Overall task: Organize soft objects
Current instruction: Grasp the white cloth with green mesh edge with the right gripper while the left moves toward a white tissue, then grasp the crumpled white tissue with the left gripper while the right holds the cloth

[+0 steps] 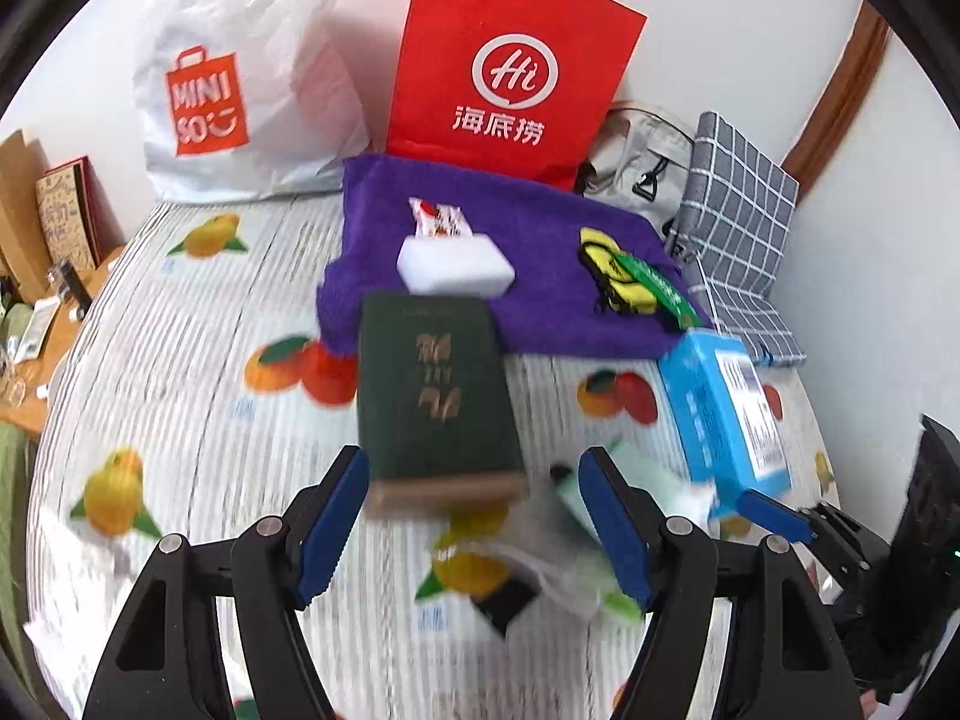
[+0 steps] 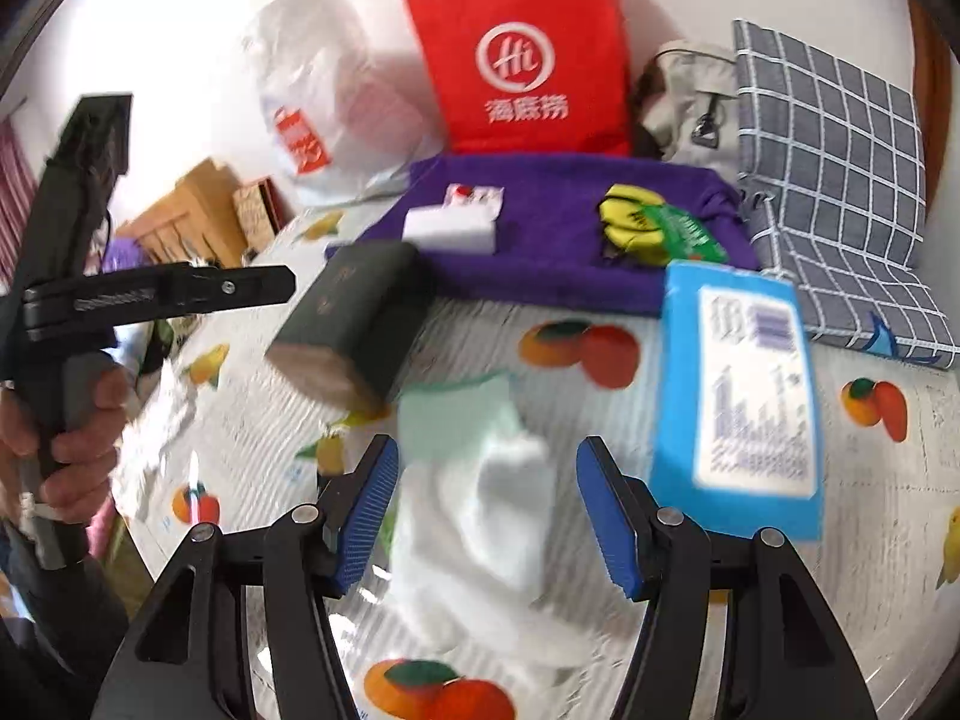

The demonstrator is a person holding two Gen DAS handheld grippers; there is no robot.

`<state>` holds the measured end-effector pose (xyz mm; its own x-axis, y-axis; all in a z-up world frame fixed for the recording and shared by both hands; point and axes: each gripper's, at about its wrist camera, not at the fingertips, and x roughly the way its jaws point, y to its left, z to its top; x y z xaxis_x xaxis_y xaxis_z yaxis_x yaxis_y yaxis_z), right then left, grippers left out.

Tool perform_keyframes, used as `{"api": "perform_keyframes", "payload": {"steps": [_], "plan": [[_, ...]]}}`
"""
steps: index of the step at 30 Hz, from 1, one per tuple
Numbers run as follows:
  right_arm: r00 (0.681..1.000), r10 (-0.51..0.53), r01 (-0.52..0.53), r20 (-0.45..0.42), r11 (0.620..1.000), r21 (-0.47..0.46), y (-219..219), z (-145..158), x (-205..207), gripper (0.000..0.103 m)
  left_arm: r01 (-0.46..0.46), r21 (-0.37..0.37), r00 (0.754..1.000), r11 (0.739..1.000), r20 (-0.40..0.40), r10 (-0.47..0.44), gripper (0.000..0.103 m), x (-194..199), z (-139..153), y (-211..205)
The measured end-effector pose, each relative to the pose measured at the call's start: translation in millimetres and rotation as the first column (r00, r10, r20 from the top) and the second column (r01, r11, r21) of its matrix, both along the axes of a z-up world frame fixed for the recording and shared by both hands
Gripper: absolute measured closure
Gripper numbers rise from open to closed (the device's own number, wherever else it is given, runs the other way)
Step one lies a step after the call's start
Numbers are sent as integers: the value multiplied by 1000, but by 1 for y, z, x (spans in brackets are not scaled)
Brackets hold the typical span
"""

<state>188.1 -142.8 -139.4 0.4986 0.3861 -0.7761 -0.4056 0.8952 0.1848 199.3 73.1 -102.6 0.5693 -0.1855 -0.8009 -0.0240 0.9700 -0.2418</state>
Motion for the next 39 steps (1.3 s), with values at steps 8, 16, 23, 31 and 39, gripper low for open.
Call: {"api": "perform_keyframes", "payload": {"steps": [8,16,23,31,39], "plan": [[999,-28,30,29,998,-64,18,-33,-19,81,-12,-9,1000,1000,-9,12,32,-45,-20,9],[992,-117,113,51,990,86,-14,-14,-32,94,-34,-37,999,999,-29,33,32,-64,-39,18],[986,-145,136,79,984,116,-34,8,-52,94,-24,-40,999,999,-45,22,32,-69,-48,8],[983,-172,163,71,979,121,-61,9,-77,94,-8,-56,998,998,-59,4,32,-73,-54,-11],[962,-271,272,-21,960,67,-103,-23,-75,90,75,-46,996,996,-35,-77,32,-74,-51,-52]]}}
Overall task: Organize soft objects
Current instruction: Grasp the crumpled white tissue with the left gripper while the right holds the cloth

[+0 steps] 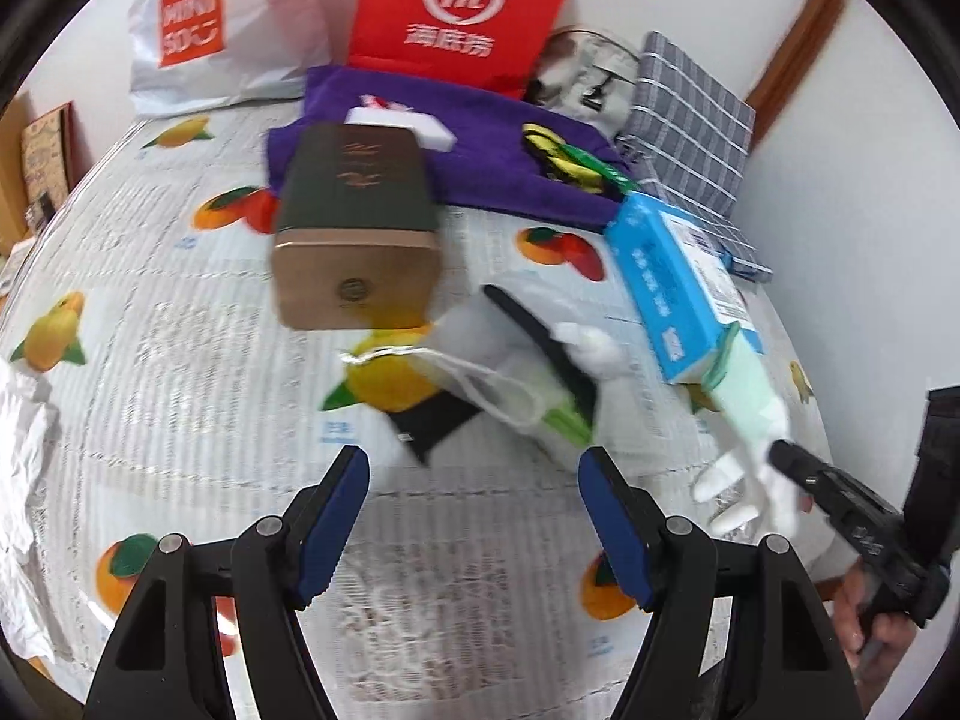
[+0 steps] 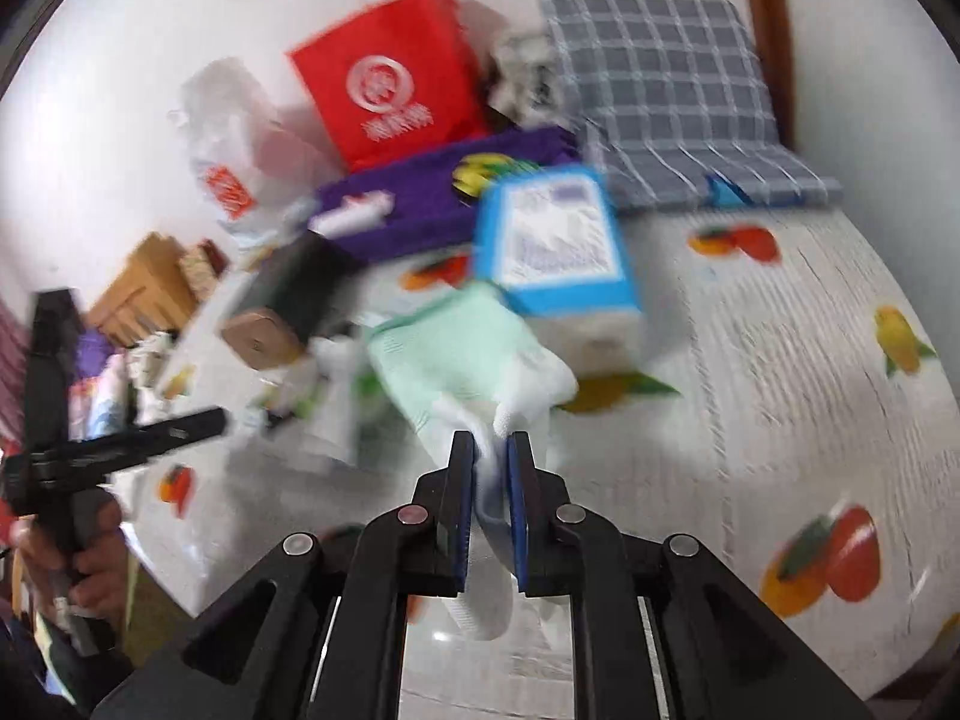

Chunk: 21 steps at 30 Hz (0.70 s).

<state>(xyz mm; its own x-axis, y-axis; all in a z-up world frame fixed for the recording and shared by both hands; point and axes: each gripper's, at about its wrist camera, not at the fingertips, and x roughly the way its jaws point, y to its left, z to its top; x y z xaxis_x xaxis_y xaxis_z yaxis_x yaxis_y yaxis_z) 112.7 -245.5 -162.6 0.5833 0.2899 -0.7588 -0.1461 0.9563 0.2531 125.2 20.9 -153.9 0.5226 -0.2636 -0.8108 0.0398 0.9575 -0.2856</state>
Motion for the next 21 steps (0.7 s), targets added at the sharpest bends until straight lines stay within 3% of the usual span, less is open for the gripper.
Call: {"api": "perform_keyframes", "payload": {"steps": [3,7,13,18,21], "plan": [[1000,-23,22,-14,999,-42,-7,-11,0,85,28,8,1000,1000,7,-28,32,3,2,-14],[1000,-17,18,14,998,-66,-11,-14,-1,43,55,30,998,998,8,-55,32,10,4,-34],[1000,-16,18,23,996,-85,-13,-22,10,29,89,54,996,995,24,-90,33,28,7,-56],[999,-2,0,-46,999,-36,-9,-43,26,29,88,82,996,993,26,-90,34,46,4,-68],[1000,24,-25,-13,998,-56,-4,-46,24,23,77,102,996,992,36,-81,35,54,1,-73]]}}
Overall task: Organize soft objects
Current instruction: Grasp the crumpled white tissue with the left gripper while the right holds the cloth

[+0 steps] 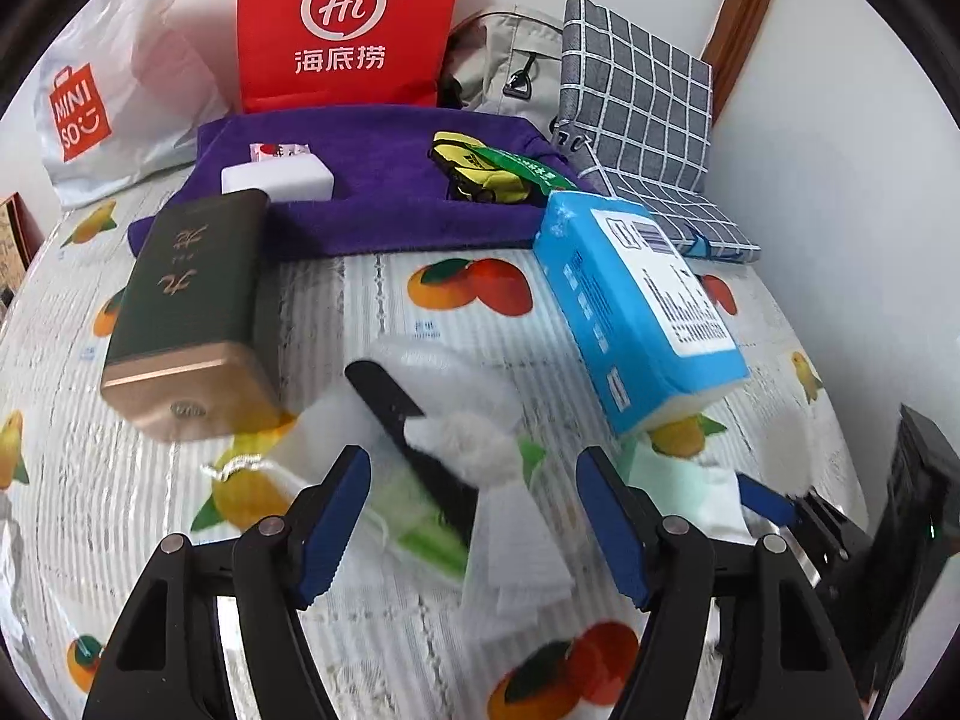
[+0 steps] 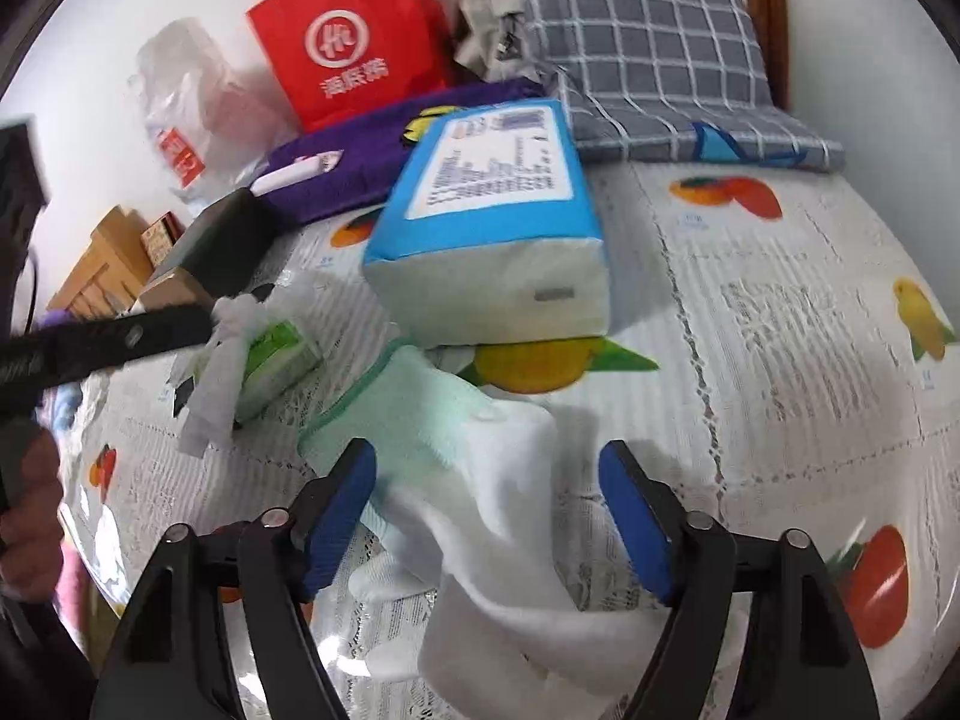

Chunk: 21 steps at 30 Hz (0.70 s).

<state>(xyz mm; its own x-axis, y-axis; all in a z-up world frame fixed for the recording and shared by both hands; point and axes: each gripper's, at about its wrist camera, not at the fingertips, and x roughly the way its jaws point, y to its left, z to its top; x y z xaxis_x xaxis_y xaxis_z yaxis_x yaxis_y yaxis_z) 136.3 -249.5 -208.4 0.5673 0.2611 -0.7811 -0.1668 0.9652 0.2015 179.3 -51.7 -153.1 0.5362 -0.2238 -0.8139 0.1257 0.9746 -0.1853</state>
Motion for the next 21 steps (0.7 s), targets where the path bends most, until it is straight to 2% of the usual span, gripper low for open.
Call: {"api": "perform_keyframes", "payload": {"steps": [1,5,7,9,12,17,21], "plan": [[1000,7,-7,2,1000,-8,1,-1,0,23,2,0,1000,1000,-5,-2,41,3,-2,-2],[1000,1,0,22,1000,-27,4,-3,-2,22,21,28,999,999,-27,-20,50,13,-13,-11],[999,-2,3,32,999,-35,5,-4,-3,22,22,59,999,998,-27,-20,67,16,-18,-15],[999,0,2,36,999,-46,6,-4,-3,22,22,83,1000,996,-15,-21,73,16,-21,-16],[999,-8,11,43,998,-56,5,-4,-3,26,41,68,999,997,8,-41,78,11,-16,-15],[997,-55,59,50,995,-83,1,-2,-4,50,34,36,999,999,33,-35,78,2,-4,-5],[995,-91,93,40,994,-60,-8,0,-5,67,0,12,999,1000,49,-1,78,-8,6,13]]}}
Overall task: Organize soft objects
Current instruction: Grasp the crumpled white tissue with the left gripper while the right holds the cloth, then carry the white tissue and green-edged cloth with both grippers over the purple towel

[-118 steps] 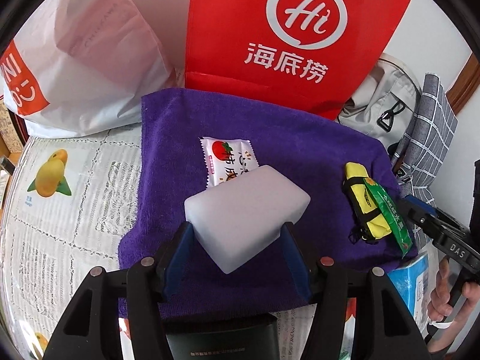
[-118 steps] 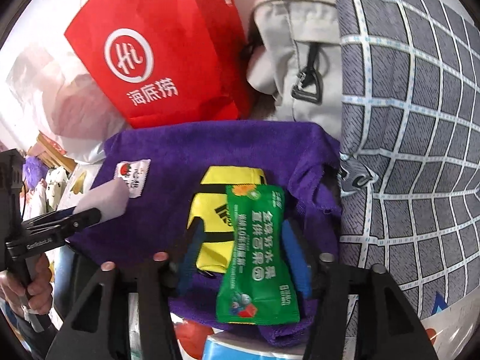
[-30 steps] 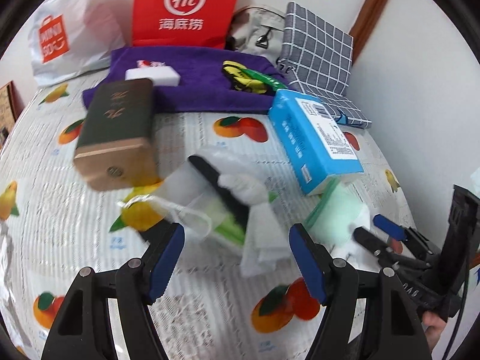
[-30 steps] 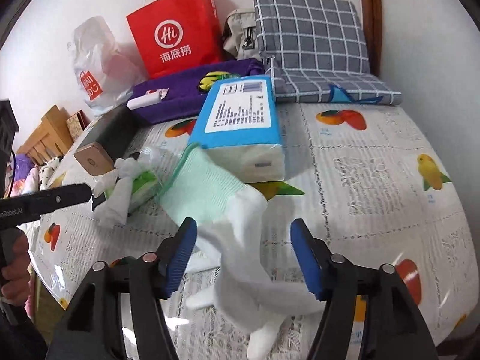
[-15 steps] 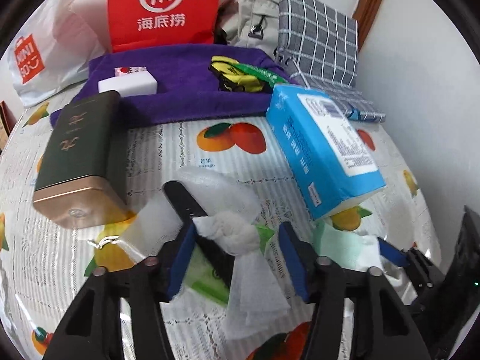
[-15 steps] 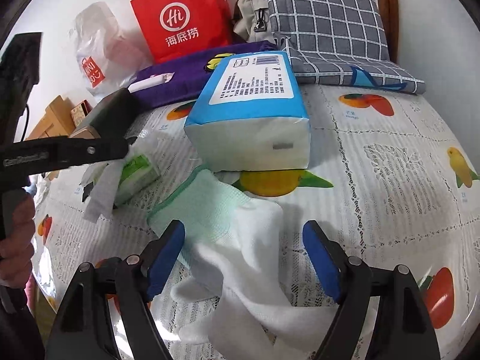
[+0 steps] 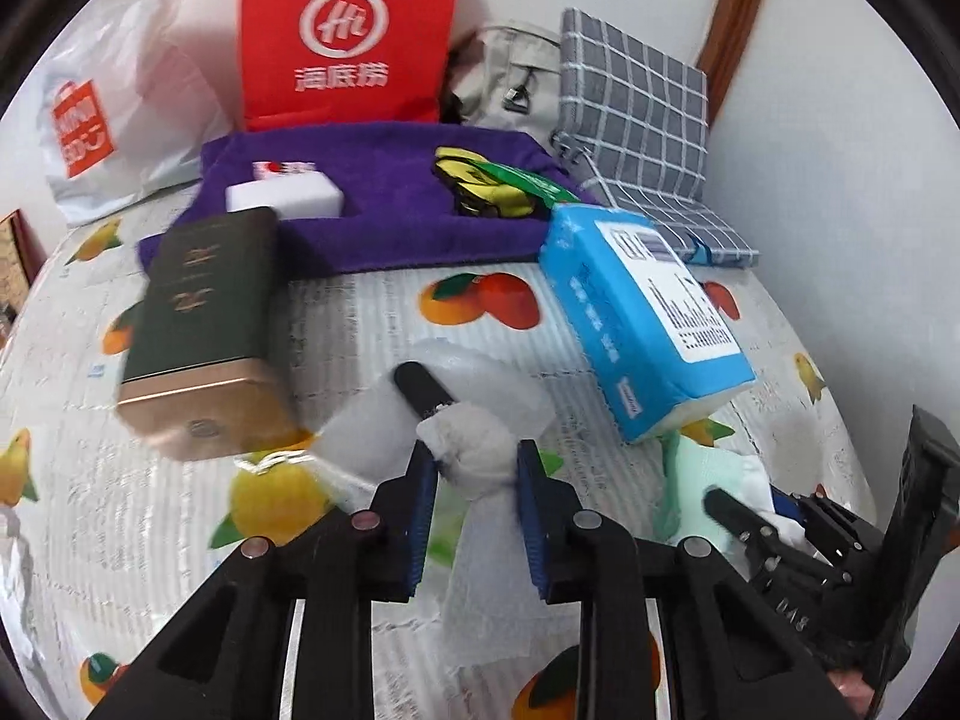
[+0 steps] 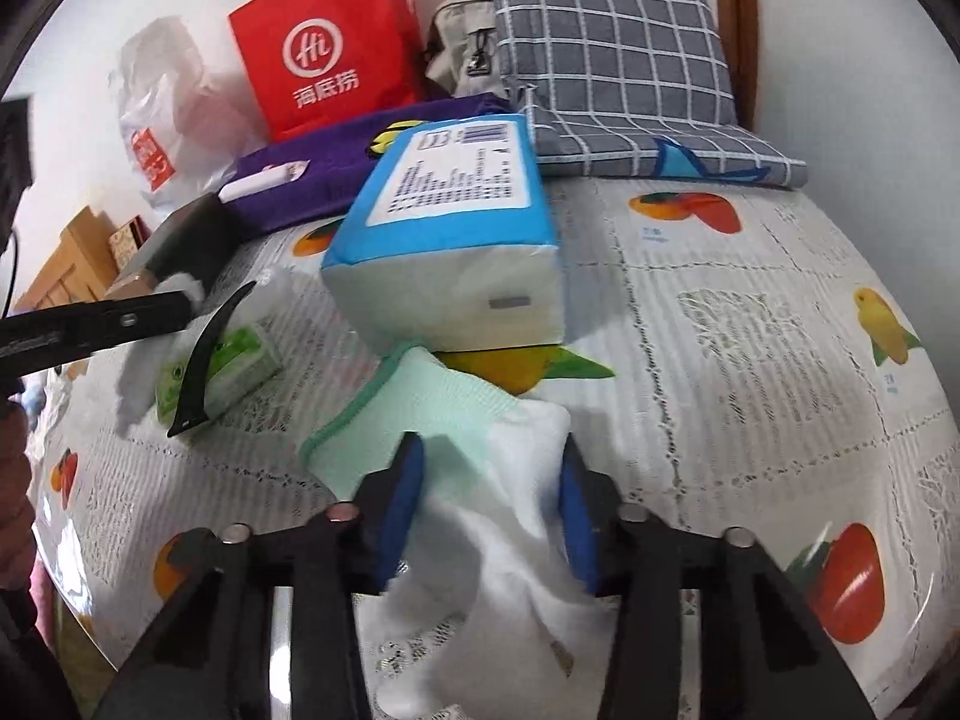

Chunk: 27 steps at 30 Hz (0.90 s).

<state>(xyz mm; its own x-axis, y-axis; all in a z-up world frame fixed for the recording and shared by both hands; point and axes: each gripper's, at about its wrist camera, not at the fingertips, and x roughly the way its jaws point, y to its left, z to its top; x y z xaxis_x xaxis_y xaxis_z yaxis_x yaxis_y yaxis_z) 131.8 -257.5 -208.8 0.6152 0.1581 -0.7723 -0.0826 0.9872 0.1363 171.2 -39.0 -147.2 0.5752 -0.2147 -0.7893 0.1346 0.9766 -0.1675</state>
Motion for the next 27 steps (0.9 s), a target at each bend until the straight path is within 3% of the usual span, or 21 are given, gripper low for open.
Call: {"api": "perform_keyframes", "payload": {"steps": [2,6,12,19,27], "plan": [[1000,-15,15,-12,1000,27,-5,1,0,76,-20,3,1000,1000,3,20,78,-4,1,9],[999,-31,35,-43,994,103,-13,1,-1,81,-75,-1,997,997,-8,75,78,-12,-2,32],[998,-26,34,-59,989,141,-13,-1,-5,80,-152,0,987,988,-61,152,78,-26,-21,66],[999,-5,8,-36,996,94,-6,-3,-8,79,-189,23,976,982,-108,190,78,-36,-46,84],[999,36,-34,-31,997,63,-1,-2,-9,69,-182,-23,981,983,-69,180,77,-35,-51,85]]}}
